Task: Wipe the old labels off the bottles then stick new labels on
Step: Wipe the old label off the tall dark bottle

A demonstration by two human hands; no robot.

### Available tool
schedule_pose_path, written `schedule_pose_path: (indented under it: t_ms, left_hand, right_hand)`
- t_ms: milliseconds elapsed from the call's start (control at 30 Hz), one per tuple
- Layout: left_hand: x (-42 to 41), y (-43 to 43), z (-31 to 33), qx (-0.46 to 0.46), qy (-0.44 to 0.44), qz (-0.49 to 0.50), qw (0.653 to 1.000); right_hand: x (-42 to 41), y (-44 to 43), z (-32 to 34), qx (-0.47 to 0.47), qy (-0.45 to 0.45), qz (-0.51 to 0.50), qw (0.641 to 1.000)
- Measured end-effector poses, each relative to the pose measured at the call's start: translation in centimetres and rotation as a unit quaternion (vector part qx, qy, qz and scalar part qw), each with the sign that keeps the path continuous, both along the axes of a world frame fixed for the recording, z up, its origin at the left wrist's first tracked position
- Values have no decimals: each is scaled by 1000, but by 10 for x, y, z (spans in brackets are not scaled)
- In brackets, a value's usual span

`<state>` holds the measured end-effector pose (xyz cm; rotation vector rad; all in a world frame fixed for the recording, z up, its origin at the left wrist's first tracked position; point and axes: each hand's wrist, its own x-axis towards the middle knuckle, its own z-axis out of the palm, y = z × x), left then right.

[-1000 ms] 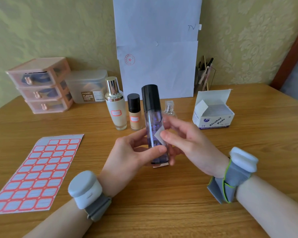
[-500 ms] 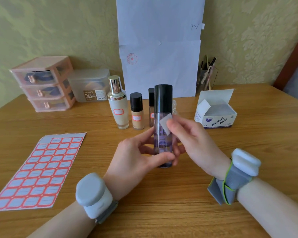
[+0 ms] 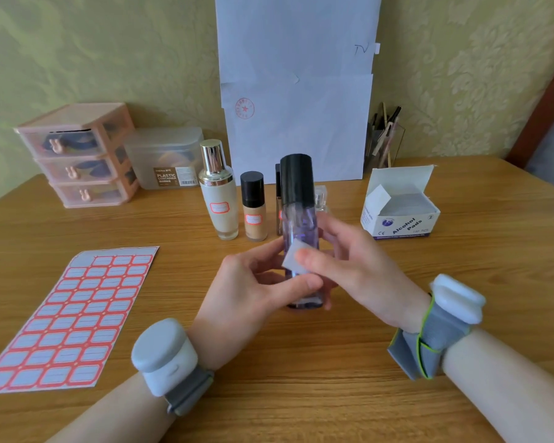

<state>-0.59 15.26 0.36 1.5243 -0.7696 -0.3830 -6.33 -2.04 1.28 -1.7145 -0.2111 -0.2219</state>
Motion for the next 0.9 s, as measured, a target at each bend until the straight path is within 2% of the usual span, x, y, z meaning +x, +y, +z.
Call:
schedule_pose_path:
  t_ms: [167, 333, 467, 500, 633, 700, 767, 833, 900]
  left_hand:
    - [-3, -3, -2, 51, -70, 21, 996]
    - [-1, -2, 2, 0, 6, -3, 1000]
    - [-3, 0, -1, 80, -139, 56, 986]
    - [-3, -1, -1, 84, -142, 59, 985]
    - [-2, -1, 2, 10, -24, -3, 1000]
    - [-2, 0, 2, 3, -16, -3, 1000]
    - [-2, -1, -3, 57, -111, 42, 991]
    - [-4, -2, -5, 106, -219, 93, 966]
    - [-5, -2, -4, 94, -248, 101, 959]
  right_hand:
    - [2, 3, -5, 21, -8, -90, 996]
    - [1, -1, -2, 8, -4, -23, 1000]
    - [1, 2, -5, 0, -25, -40, 999]
    - [1, 3, -6, 14, -28, -51, 998]
    - [1, -1, -6, 31, -1, -30, 999]
    - [2, -2, -7, -5, -4, -7, 1000]
    - [2, 0, -9, -21, -5, -21, 1000]
    - [2, 3, -11, -15, -24, -61, 998]
    - [1, 4, -10, -17, -44, -91, 995]
